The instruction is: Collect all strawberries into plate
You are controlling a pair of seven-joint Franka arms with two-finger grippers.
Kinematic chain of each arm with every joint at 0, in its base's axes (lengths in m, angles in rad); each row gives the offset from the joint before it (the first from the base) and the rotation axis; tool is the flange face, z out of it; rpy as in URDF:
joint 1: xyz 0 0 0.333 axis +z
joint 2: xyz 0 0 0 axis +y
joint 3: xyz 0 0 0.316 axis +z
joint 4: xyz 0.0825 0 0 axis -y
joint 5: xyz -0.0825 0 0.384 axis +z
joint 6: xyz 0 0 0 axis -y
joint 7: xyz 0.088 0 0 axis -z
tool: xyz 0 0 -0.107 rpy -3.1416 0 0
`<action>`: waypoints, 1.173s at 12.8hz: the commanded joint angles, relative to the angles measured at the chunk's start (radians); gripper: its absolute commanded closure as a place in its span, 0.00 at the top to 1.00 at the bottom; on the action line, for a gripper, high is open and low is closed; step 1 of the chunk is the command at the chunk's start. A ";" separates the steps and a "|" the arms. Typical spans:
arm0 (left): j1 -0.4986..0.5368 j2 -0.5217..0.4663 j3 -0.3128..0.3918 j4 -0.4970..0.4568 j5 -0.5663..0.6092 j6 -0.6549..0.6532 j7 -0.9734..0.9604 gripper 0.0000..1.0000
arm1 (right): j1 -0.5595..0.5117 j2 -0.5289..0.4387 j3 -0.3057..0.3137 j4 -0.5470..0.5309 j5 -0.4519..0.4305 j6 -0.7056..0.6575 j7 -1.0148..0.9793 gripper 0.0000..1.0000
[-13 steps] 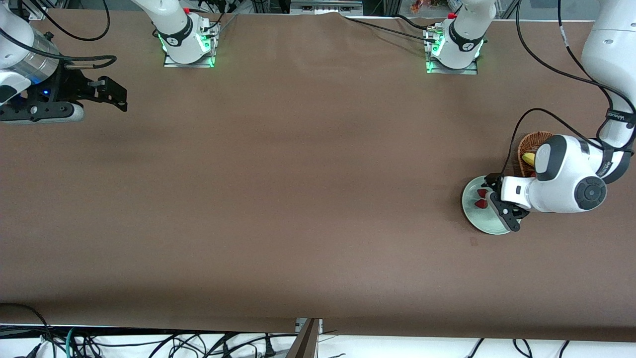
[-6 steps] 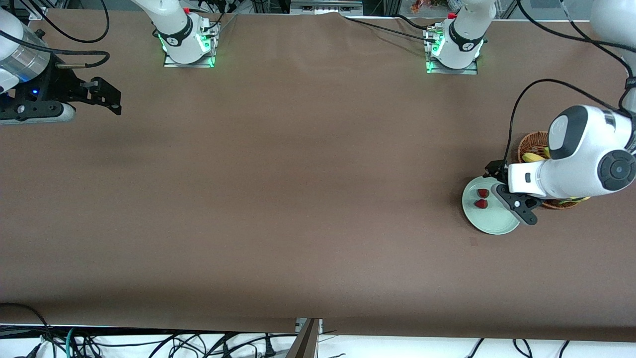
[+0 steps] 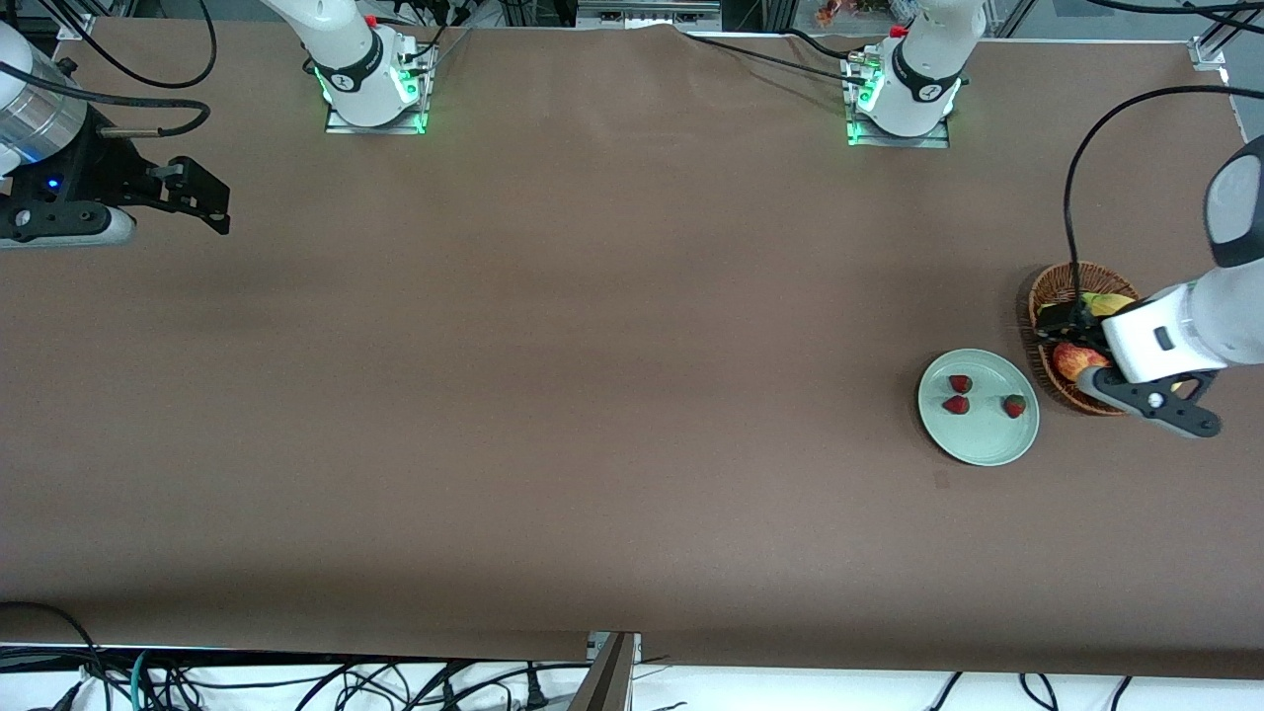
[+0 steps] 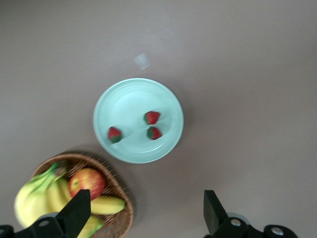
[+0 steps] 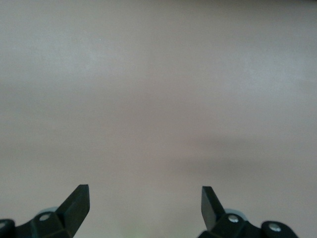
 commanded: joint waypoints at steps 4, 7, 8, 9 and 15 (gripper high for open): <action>-0.075 0.013 0.007 0.221 0.018 -0.183 -0.025 1.00 | -0.025 0.016 0.009 0.023 -0.005 -0.034 -0.006 0.99; -0.101 0.007 0.010 0.256 0.007 -0.181 -0.025 1.00 | -0.023 0.016 0.010 0.026 -0.004 -0.034 -0.005 0.99; -0.147 -0.027 0.023 0.243 0.006 -0.181 -0.028 1.00 | -0.020 0.016 0.010 0.026 -0.004 -0.034 -0.003 0.99; -0.174 -0.059 0.069 0.217 0.006 -0.180 -0.049 1.00 | -0.020 0.016 0.010 0.026 -0.004 -0.034 -0.003 0.99; -0.530 -0.387 0.615 -0.188 -0.284 -0.048 -0.206 1.00 | -0.019 0.016 0.012 0.026 -0.004 -0.034 -0.003 0.99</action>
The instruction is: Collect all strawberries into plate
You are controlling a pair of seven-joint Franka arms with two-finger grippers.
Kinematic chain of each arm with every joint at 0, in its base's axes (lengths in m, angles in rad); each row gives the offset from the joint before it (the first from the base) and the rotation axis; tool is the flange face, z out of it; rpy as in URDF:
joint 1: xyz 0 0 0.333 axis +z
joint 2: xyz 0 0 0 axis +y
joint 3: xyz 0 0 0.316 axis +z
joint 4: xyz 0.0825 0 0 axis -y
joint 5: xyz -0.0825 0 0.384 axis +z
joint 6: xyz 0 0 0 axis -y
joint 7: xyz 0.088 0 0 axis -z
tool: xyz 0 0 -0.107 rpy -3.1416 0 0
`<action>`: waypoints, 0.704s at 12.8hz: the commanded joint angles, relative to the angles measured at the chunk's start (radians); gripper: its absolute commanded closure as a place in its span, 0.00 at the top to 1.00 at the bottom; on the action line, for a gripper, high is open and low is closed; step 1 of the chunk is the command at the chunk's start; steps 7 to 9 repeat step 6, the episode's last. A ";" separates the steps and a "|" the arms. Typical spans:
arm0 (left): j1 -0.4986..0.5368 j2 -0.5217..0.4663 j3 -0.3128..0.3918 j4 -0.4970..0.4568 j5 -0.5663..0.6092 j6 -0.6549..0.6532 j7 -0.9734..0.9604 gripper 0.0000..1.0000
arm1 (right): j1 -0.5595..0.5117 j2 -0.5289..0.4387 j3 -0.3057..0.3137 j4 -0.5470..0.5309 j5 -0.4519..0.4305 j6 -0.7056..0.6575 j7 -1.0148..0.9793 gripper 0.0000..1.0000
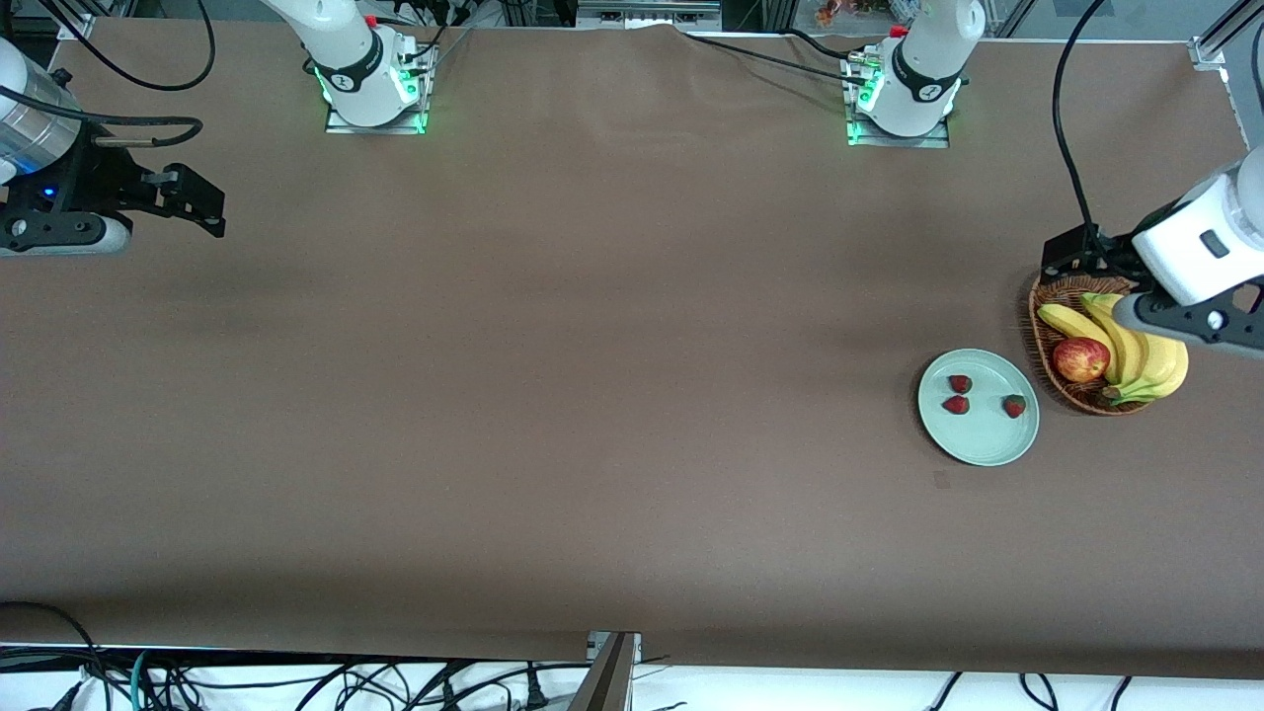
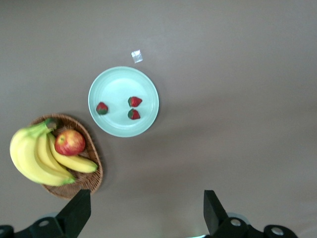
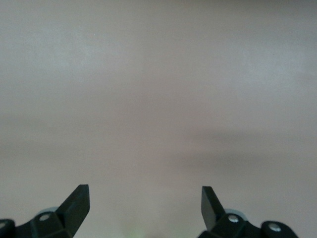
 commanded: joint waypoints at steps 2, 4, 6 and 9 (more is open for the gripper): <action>-0.112 -0.230 0.143 -0.315 -0.033 0.172 -0.014 1.00 | -0.006 0.008 0.009 0.025 -0.004 -0.020 -0.003 0.99; -0.120 -0.233 0.143 -0.317 -0.029 0.170 -0.025 1.00 | -0.003 0.008 0.009 0.025 -0.005 -0.020 -0.003 0.99; -0.122 -0.232 0.141 -0.314 -0.029 0.169 -0.026 1.00 | -0.001 0.008 0.009 0.025 -0.007 -0.020 -0.003 0.99; -0.122 -0.232 0.141 -0.314 -0.029 0.169 -0.026 1.00 | -0.001 0.008 0.009 0.025 -0.007 -0.020 -0.003 0.99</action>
